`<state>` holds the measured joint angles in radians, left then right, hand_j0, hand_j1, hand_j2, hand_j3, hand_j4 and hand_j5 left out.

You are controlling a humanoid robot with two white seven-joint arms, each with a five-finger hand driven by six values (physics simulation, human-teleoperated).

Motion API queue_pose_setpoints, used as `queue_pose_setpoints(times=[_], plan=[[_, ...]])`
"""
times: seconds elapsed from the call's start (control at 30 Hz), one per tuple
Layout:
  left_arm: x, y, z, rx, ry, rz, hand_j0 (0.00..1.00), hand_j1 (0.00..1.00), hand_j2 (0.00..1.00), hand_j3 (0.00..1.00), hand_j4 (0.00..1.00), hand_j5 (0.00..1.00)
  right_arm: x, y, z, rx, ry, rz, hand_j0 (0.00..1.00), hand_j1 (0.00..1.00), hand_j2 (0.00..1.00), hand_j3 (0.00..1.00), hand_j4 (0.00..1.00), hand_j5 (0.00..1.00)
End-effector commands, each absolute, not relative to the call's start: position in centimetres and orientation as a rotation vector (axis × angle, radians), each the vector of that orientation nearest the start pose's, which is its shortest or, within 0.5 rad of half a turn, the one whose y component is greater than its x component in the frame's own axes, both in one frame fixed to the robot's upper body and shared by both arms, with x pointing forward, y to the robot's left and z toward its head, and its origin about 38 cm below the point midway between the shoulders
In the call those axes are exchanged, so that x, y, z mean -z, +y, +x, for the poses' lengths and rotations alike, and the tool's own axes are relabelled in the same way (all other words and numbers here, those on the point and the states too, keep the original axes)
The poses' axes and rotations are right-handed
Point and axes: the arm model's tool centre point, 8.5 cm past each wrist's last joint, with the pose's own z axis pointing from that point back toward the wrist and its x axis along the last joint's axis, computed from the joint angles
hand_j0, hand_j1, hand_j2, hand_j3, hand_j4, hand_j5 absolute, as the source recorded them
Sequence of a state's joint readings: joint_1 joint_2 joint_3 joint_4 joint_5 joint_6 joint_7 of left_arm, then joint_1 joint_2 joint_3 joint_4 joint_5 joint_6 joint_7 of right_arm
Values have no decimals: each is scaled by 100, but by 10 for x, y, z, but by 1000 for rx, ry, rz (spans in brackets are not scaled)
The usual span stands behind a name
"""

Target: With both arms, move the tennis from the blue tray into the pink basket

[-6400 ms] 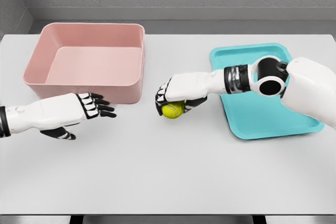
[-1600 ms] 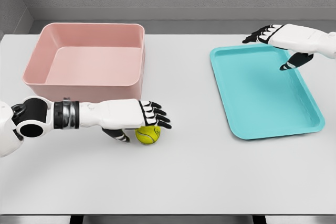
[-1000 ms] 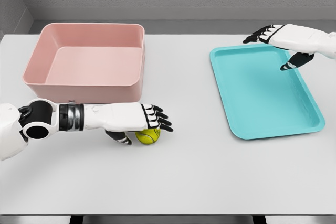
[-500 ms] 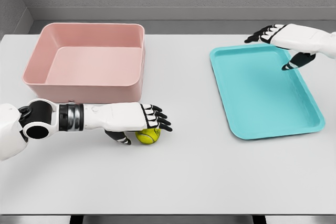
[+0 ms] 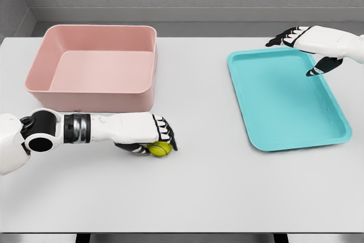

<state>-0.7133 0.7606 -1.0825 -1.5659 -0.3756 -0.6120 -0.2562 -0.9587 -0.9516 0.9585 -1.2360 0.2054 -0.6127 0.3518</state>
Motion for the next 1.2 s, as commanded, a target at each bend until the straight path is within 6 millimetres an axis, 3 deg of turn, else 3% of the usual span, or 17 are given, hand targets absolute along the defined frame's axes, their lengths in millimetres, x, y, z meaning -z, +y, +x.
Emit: queue_pose_setpoints(times=[0.0, 0.23, 0.5, 0.7, 1.17], plan=[[-145, 188, 373, -2847, 2076, 43, 63, 63, 63, 63, 63, 63, -264, -360, 471, -1953, -1417, -495, 100, 100, 100, 100, 100, 100], [-145, 188, 373, -2846, 2080, 45, 52, 52, 52, 52, 52, 52, -264, -360, 471, -1952, -1416, -496, 100, 100, 100, 100, 100, 100], [-152, 187, 373, -2820, 2098, 39, 52, 52, 52, 52, 52, 52, -264, -361, 471, -1952, -1414, -497, 100, 100, 100, 100, 100, 100], [-181, 181, 363, -2718, 2126, 29, 52, 52, 52, 52, 52, 52, -264, -361, 471, -1952, -1414, -497, 100, 100, 100, 100, 100, 100], [-235, 197, 380, -2603, 2252, -106, 52, 52, 52, 52, 52, 52, -264, -361, 471, -1952, -1414, -497, 100, 100, 100, 100, 100, 100]])
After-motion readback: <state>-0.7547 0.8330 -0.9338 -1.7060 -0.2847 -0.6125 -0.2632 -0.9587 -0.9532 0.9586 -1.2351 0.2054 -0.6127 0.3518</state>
